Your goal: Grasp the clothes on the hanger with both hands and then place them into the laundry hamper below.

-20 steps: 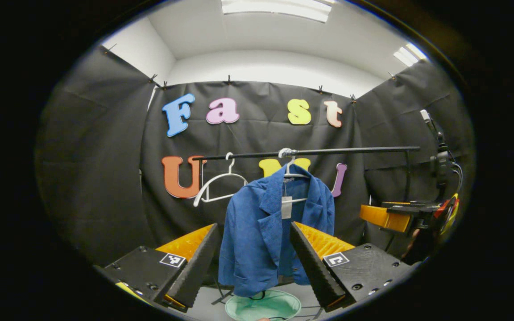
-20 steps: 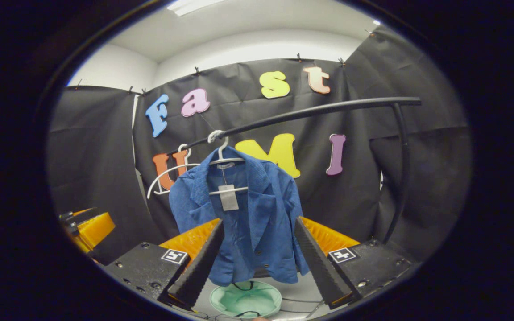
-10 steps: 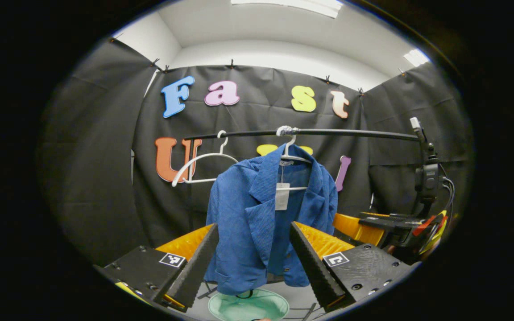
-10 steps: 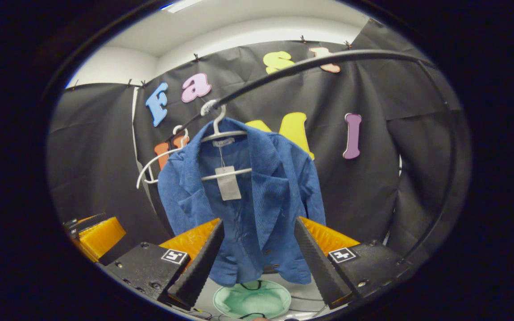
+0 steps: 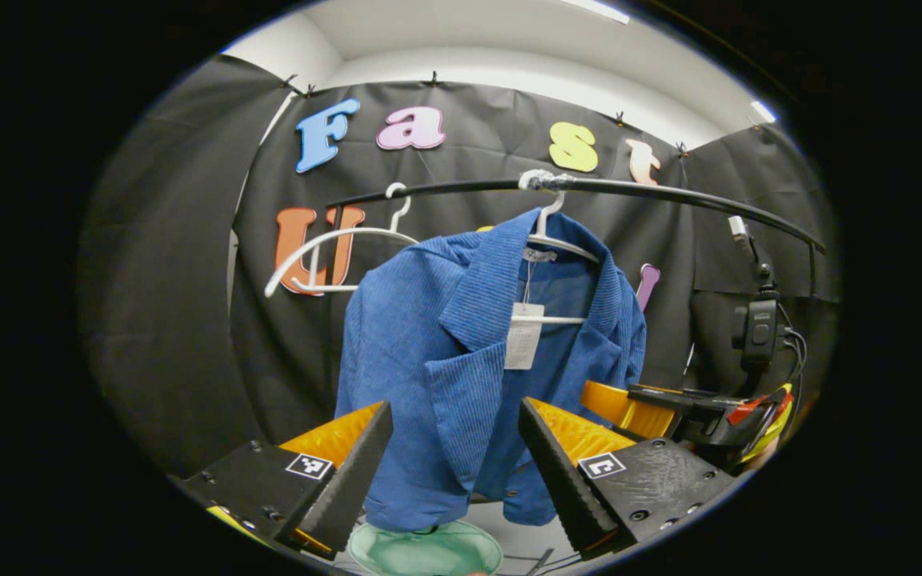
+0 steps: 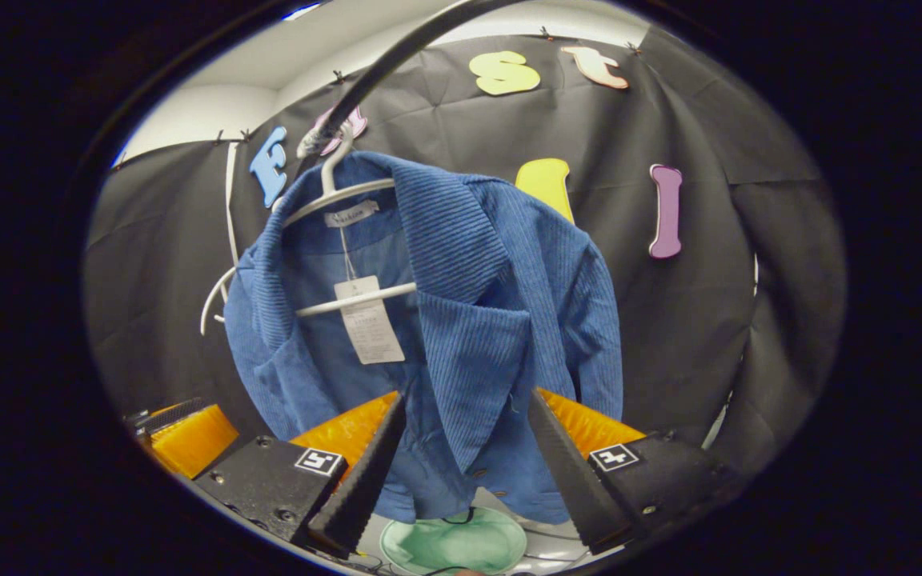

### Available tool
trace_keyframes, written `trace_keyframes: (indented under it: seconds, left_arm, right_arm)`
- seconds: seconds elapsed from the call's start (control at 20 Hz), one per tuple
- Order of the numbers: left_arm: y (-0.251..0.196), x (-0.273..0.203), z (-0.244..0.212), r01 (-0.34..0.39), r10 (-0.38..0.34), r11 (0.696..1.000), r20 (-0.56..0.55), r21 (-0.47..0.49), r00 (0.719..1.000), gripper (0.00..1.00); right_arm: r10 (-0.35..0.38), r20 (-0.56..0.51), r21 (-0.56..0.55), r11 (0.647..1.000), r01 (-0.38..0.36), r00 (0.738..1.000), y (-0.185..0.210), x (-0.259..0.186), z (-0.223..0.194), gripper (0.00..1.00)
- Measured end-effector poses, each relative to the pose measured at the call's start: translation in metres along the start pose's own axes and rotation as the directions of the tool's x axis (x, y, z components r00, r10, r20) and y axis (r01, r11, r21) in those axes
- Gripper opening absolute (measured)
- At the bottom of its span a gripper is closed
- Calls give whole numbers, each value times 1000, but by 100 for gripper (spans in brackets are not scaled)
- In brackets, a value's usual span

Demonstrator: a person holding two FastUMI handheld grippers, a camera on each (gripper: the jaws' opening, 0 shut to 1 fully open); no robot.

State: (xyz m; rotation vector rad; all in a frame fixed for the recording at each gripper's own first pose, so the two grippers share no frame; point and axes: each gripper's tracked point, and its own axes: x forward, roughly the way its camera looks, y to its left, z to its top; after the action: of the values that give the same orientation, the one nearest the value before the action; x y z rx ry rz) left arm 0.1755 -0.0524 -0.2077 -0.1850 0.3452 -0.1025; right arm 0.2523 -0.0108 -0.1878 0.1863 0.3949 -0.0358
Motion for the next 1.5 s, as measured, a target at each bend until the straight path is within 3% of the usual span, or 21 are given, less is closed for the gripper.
trace_keyframes:
  seconds: [0.25, 0.3, 0.35, 0.5, 0.55, 0.7, 0.75, 0.8, 0.9, 1.0, 1.05, 1.1, 1.15, 1.2, 1.25, 1.35, 1.4, 1.5]
  left_arm:
    - [-4, 45, -12, -17, 14, 999, -61, -40, 998, 96]
    - [-3, 53, -14, -22, 19, 999, -72, -42, 997, 100]
    - [-1, 63, -16, -29, 26, 999, -78, -42, 997, 95]
    - [-1, 83, -17, -45, 39, 997, -87, -59, 995, 96]
    - [-2, 84, -17, -47, 41, 997, -89, -66, 995, 100]
    - [-1, 101, -14, -53, 47, 995, -80, -79, 996, 95]
    - [-2, 106, -14, -46, 39, 995, -79, -84, 996, 84]
    - [-5, 110, -15, -39, 32, 995, -78, -89, 996, 93]
    - [-10, 112, -12, -26, 20, 996, -69, -87, 997, 87]
    - [-14, 118, -14, -11, 6, 997, -65, -78, 998, 57]
    - [-16, 121, -15, 2, -7, 997, -70, -79, 998, 50]
    - [-15, 122, -16, -1, -5, 997, -71, -81, 997, 43]
    - [-12, 120, -13, -19, 14, 997, -64, -81, 998, 32]
    - [-13, 121, -11, -5, -1, 996, -61, -88, 998, 21]
    - [-17, 123, -10, 13, -20, 995, -63, -100, 998, 10]
    - [-23, 128, -13, 39, -45, 993, -58, -110, 997, 10]
    - [-25, 124, -11, 53, -59, 993, -59, -108, 997, 2]
    - [-25, 110, -14, 75, -80, 991, -40, -109, 996, 6]
  right_arm:
    - [18, -39, -12, 1000, -19, 999, 2, 33, 1, 98]
    - [10, -42, -15, 1000, -11, 999, -1, 37, 1, 97]
    - [3, -46, -14, 1000, -4, 999, -2, 42, 2, 94]
    - [-2, -59, 6, 1000, 2, 998, -5, 57, 1, 97]
    - [-1, -66, 9, 1000, 2, 998, -7, 61, 1, 97]
    - [4, -63, 19, 1000, -3, 998, -12, 67, 4, 98]
    - [10, -64, 23, 1000, -8, 998, -14, 68, 5, 96]
    - [12, -63, 34, 999, -10, 998, -18, 68, 5, 95]
    - [32, -60, 73, 997, -28, 998, -25, 68, 5, 90]
    - [52, -51, 118, 992, -46, 997, -34, 70, 8, 80]
    - [59, -45, 136, 989, -53, 997, -40, 70, 11, 68]
    - [65, -38, 154, 986, -59, 997, -47, 67, 13, 64]
    - [69, -28, 171, 983, -63, 997, -53, 66, 17, 53]
    - [72, -16, 182, 981, -68, 997, -60, 65, 21, 51]
    - [75, -4, 187, 980, -73, 997, -65, 63, 24, 41]
    - [76, 17, 178, 981, -78, 997, -75, 59, 30, 29]
    - [72, 31, 171, 982, -77, 997, -79, 57, 34, 27]
    - [80, 56, 160, 983, -88, 995, -85, 52, 41, 19]
